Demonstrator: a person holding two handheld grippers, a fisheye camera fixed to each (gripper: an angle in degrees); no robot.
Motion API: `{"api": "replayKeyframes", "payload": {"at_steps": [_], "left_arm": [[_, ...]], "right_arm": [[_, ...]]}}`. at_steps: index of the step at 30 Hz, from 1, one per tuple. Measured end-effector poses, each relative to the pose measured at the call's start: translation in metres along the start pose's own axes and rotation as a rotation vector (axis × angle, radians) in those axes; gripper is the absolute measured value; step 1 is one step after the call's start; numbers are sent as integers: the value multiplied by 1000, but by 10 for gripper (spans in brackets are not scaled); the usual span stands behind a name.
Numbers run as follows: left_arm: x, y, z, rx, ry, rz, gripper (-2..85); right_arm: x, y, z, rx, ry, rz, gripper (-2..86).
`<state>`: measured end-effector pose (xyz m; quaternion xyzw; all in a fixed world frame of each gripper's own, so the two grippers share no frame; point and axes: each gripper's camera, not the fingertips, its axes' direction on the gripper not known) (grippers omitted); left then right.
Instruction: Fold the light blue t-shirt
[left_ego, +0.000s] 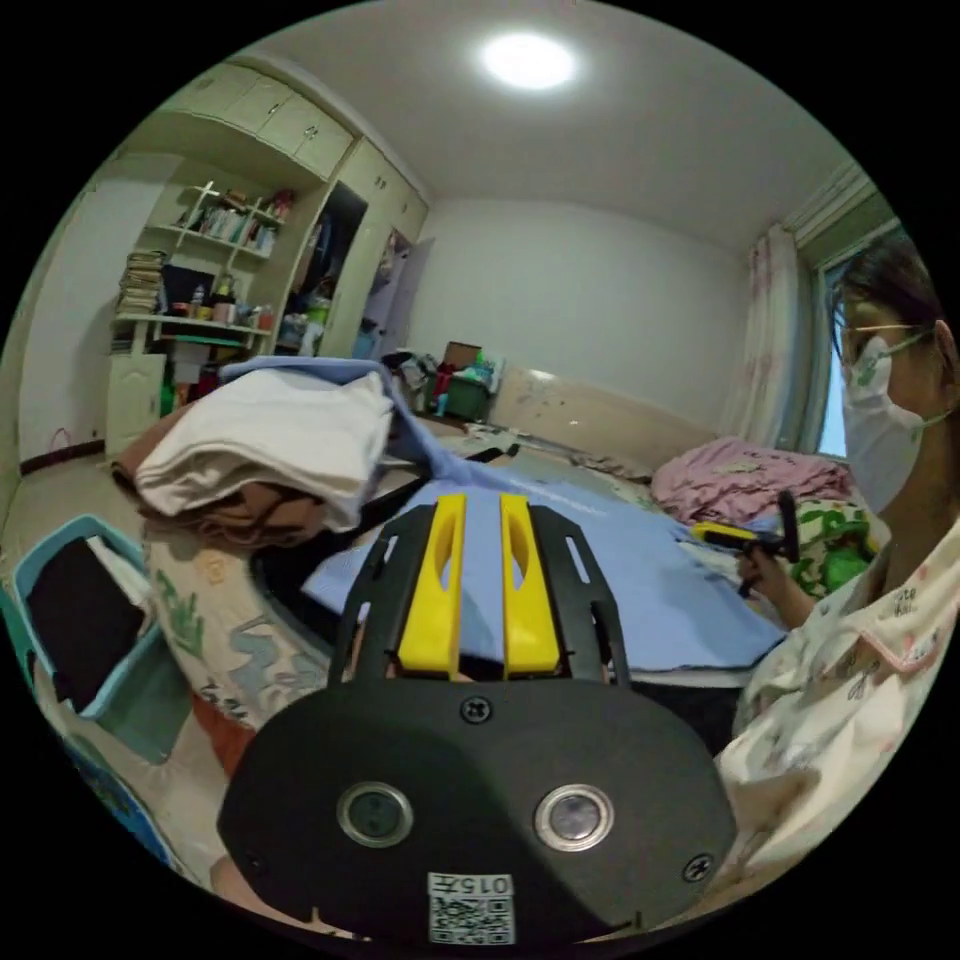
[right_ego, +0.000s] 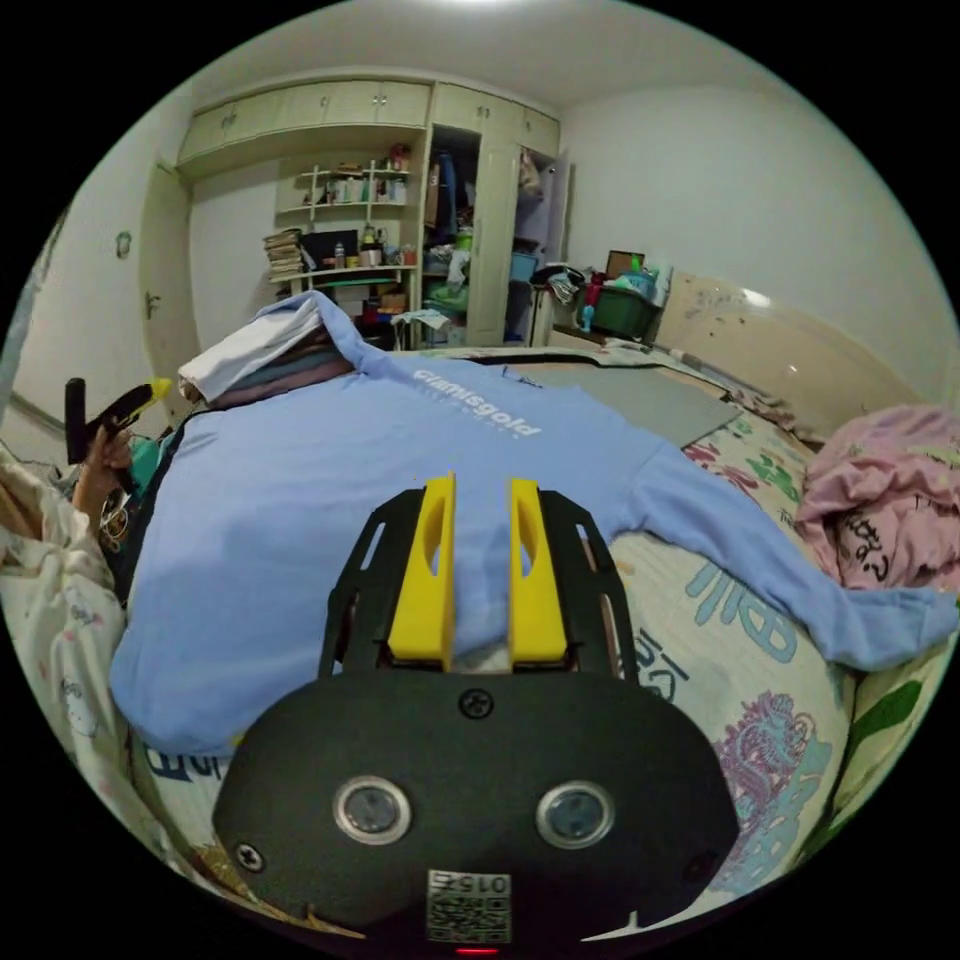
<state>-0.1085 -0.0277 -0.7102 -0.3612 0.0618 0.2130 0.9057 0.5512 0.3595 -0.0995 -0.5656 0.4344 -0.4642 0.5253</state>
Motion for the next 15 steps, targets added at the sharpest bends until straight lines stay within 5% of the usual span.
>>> {"api": "replayKeyframes", "payload": {"at_steps": [8,10,13,15], "left_arm": [[69,-78,115,-385,423,-376,-3],[83,-90,135,-516,384,-478,-4],[122,-107,139,-594,370,-423,-4],[141,-113,135,-613,513,-386,-4]], "right_arm": [[38,38,-53,31,-48,103,45],[40,43,-63,35,-46,100,43],[38,49,-75,23,-30,73,46],[38,52,-83,22,-24,56,53]]}}
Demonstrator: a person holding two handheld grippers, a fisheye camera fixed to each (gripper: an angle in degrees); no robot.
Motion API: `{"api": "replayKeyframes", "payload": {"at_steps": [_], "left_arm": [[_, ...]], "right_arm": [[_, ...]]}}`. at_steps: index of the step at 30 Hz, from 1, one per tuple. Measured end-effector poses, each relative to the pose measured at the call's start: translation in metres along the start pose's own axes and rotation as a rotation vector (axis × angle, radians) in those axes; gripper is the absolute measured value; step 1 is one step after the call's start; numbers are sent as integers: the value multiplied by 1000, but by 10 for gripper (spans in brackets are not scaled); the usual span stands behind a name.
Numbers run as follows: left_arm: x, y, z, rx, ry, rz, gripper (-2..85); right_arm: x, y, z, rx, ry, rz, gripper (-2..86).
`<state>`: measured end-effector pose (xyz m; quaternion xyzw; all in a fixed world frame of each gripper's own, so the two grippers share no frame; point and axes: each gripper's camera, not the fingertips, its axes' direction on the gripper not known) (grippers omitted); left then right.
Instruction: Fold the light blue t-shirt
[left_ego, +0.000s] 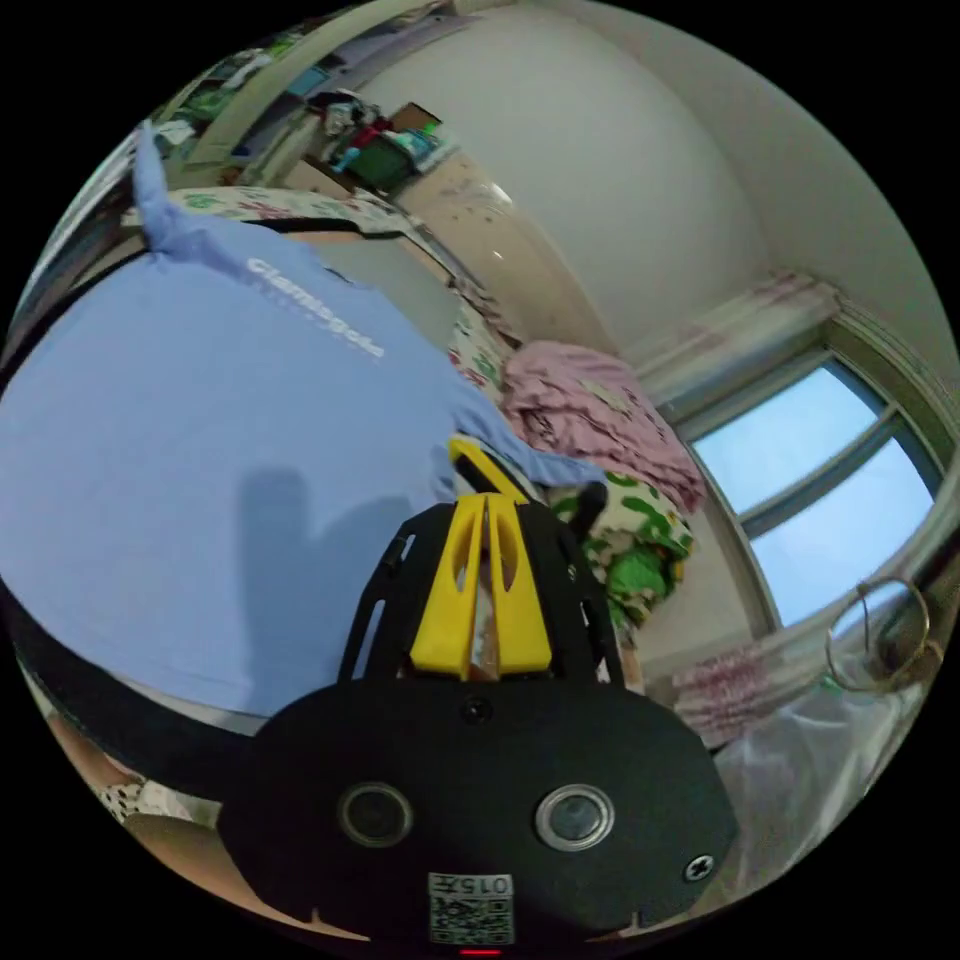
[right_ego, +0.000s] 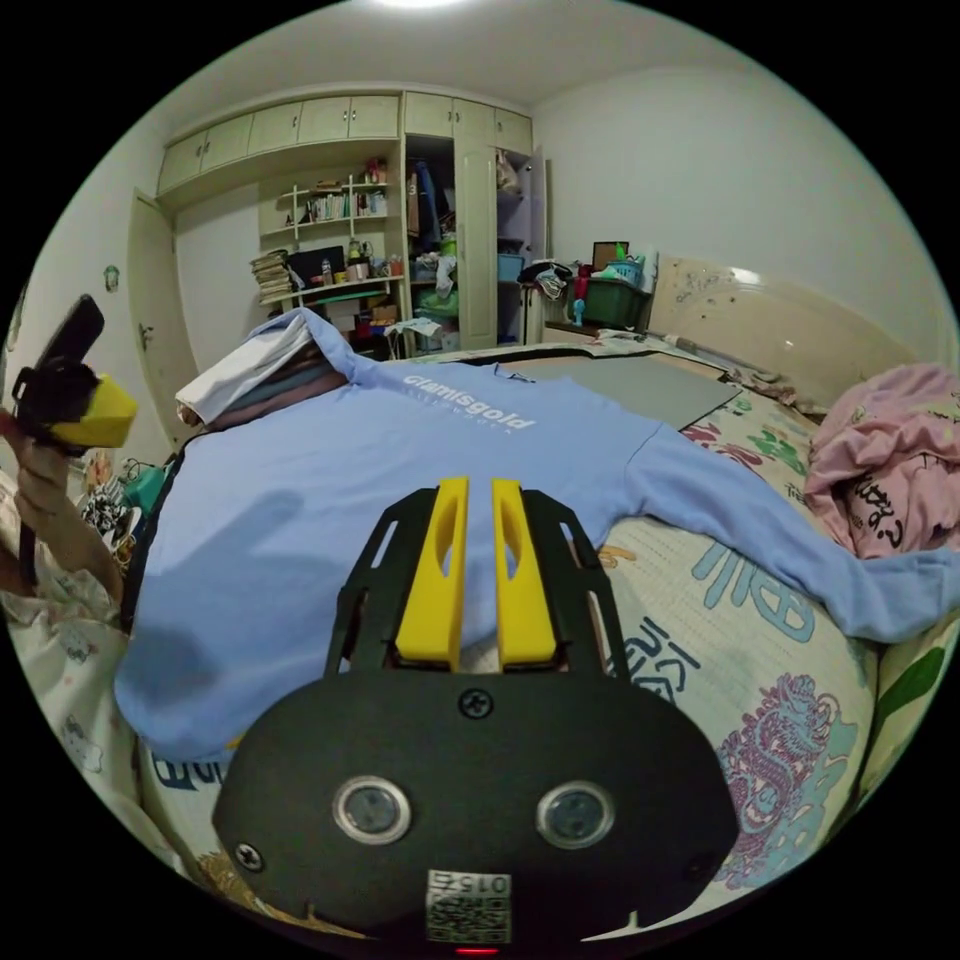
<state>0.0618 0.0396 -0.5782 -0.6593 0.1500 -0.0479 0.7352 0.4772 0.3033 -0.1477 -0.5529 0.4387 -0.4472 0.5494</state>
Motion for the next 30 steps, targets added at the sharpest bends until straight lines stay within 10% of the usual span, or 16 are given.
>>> {"api": "replayKeyframes", "payload": {"at_steps": [30], "left_arm": [[44,35,-118,318,9,225,-6]], "right_arm": [[97,-20,-113,28,-87,125,56]]}}
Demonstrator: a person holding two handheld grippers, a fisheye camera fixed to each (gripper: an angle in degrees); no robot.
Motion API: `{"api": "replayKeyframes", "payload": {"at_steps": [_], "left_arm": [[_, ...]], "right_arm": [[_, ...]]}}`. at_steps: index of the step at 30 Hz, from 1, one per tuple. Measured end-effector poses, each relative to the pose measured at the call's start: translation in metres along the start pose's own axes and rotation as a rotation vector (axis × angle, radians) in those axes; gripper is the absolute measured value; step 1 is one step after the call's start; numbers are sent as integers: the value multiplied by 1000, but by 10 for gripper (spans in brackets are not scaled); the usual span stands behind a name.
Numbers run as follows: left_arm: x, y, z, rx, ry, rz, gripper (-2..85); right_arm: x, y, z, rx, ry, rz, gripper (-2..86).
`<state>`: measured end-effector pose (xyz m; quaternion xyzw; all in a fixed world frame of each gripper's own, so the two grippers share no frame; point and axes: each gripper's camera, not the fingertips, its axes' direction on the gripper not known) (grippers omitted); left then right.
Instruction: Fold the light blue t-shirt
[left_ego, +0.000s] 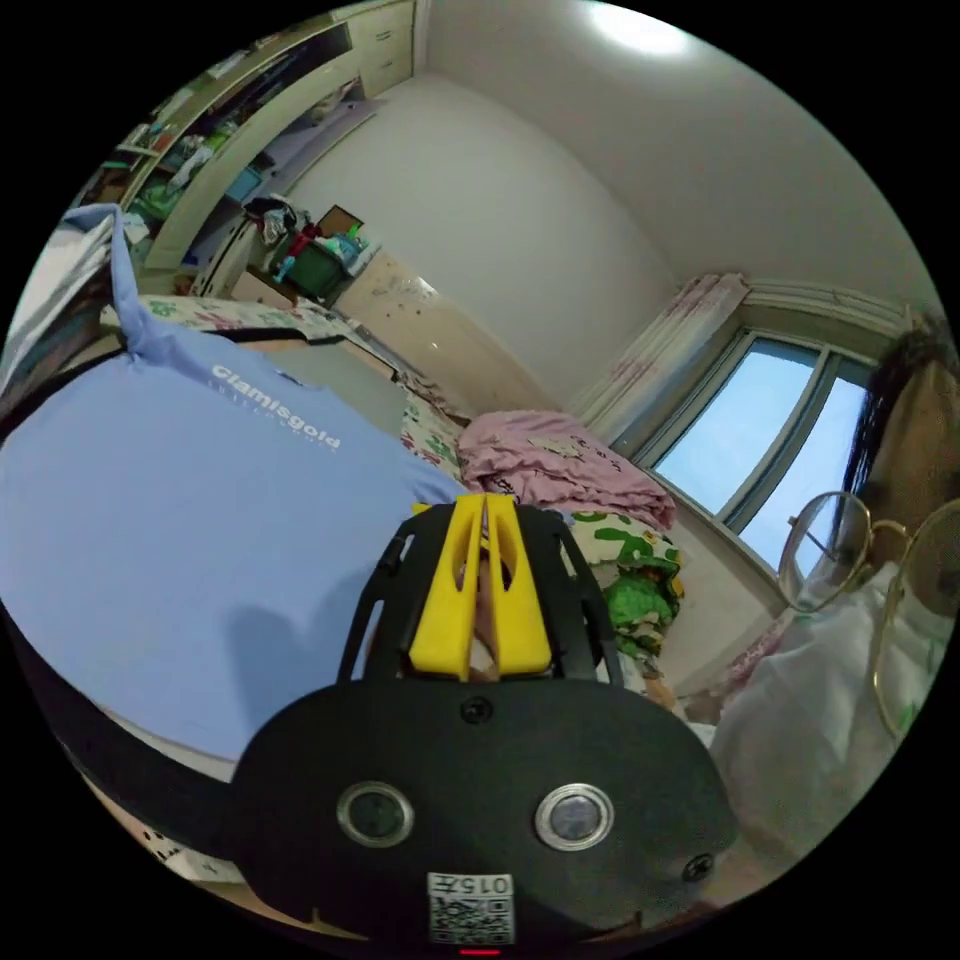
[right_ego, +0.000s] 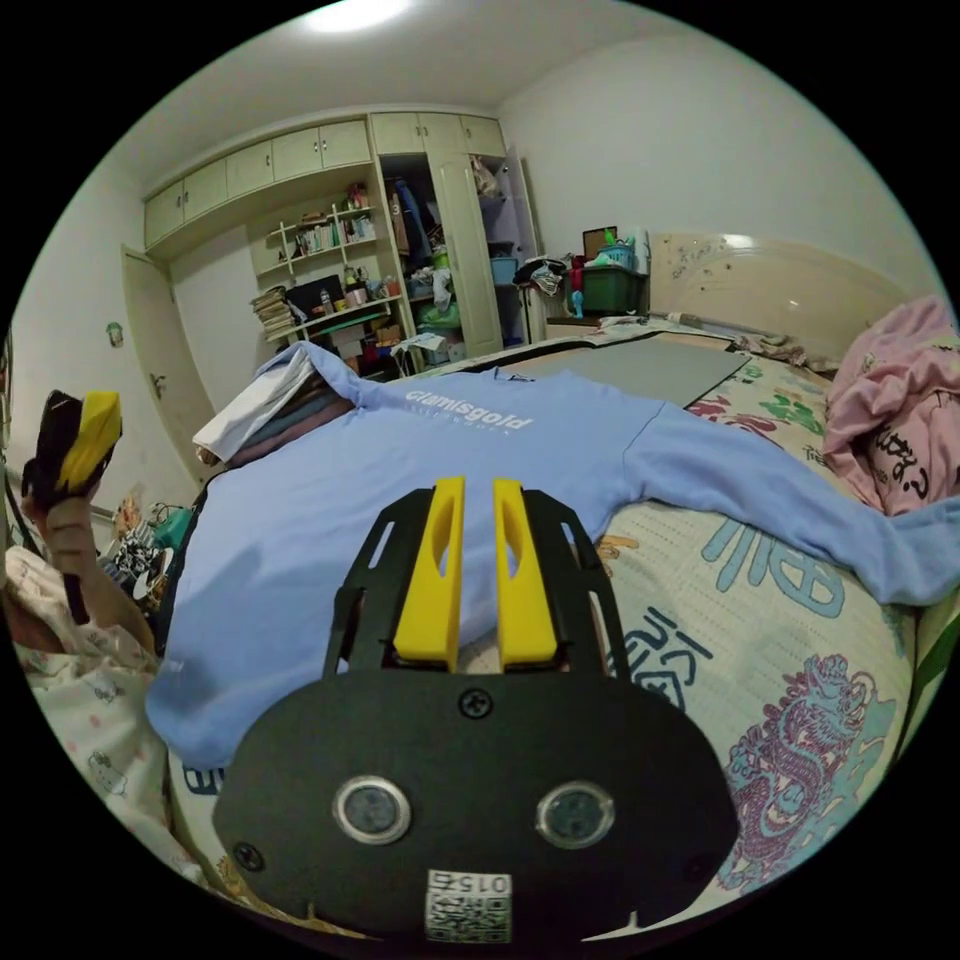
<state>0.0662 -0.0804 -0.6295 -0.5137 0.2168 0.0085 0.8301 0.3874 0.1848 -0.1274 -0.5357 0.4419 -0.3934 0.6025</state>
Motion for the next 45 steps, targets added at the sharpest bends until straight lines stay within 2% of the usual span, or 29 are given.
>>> {"api": "replayKeyframes", "payload": {"at_steps": [3,5,7,9,11,16,18,25,29,36,45], "left_arm": [[0,-12,-1,79,60,178,-4],[2,-22,9,71,82,282,0],[10,-35,29,-40,122,386,5],[30,-49,61,-236,268,581,33],[46,-55,83,-348,317,632,51],[102,-47,132,-503,151,911,105],[115,-37,160,-587,169,982,122],[131,-23,201,-689,205,961,124],[159,-23,222,-754,73,958,129],[201,-16,240,-845,-24,1052,124],[208,-47,256,-890,1,930,133]], "right_arm": [[7,-6,-12,24,12,32,56],[13,-12,-20,29,3,54,52],[18,-16,-25,34,-8,69,50],[22,-20,-31,43,-16,82,47],[21,-24,-39,61,-9,81,41],[8,-36,-49,65,22,37,36],[5,-42,-52,62,28,26,36],[14,-64,-66,70,11,67,31],[16,-80,-69,53,13,77,23],[21,-100,-85,94,-2,87,6],[28,-139,-88,90,-5,95,6]]}}
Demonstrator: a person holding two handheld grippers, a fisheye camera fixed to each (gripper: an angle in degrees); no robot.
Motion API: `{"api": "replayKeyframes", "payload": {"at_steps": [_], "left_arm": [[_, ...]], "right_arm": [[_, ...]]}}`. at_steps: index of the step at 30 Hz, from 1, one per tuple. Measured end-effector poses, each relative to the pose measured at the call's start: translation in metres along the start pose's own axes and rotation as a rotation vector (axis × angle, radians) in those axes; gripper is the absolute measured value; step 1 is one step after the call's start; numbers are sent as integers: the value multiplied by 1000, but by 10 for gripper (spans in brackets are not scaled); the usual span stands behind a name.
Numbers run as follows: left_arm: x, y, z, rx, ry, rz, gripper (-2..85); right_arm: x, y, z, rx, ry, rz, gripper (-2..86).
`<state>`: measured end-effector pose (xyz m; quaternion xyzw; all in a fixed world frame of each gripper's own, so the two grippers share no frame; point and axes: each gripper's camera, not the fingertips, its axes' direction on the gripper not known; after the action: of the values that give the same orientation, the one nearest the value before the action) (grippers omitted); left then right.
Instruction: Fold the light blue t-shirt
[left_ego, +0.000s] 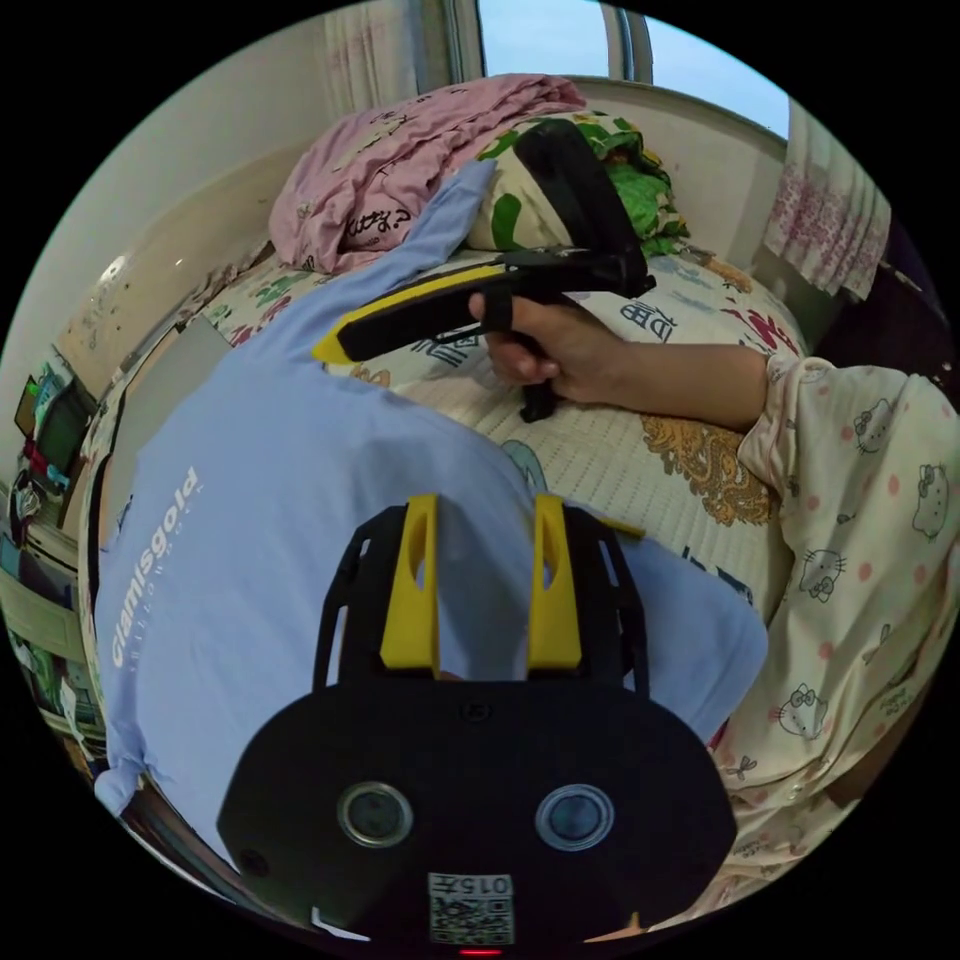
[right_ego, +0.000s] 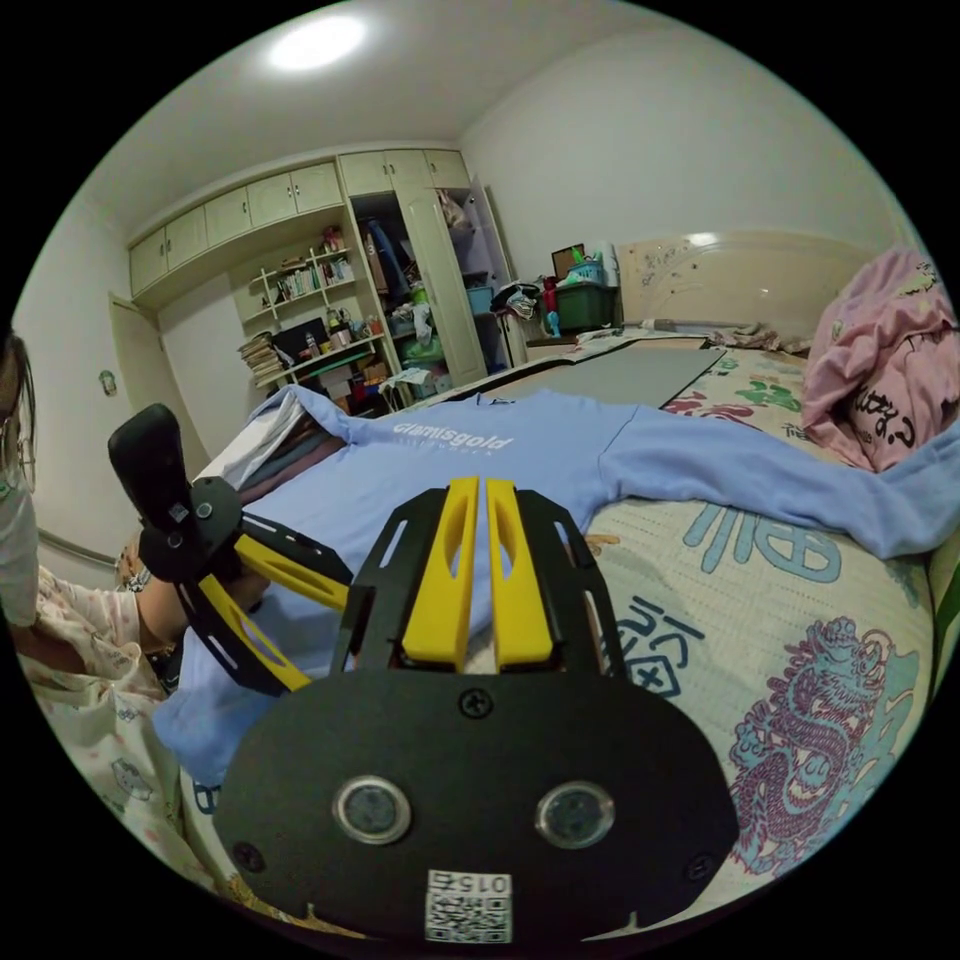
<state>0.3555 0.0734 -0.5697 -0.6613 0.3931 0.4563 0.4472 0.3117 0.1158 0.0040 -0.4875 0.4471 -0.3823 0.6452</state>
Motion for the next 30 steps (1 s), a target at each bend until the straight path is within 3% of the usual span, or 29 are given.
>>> {"api": "replayKeyframes", "payload": {"at_steps": [15,18,20,23,27,30], "left_arm": [[-8,-12,-3,0,-10,4,132],[-13,-9,-2,1,-1,1,132],[-16,-7,1,-2,7,0,132],[-20,-2,4,-2,13,4,134],[-25,9,11,-1,12,7,134],[-29,18,17,-1,13,6,134]], "right_arm": [[75,-70,-7,126,-14,229,109],[107,-97,-80,289,202,301,127],[144,-117,-136,413,451,381,136],[199,-137,-162,425,765,523,158],[234,-118,-155,488,820,622,163],[240,-91,-142,534,905,594,97]]}}
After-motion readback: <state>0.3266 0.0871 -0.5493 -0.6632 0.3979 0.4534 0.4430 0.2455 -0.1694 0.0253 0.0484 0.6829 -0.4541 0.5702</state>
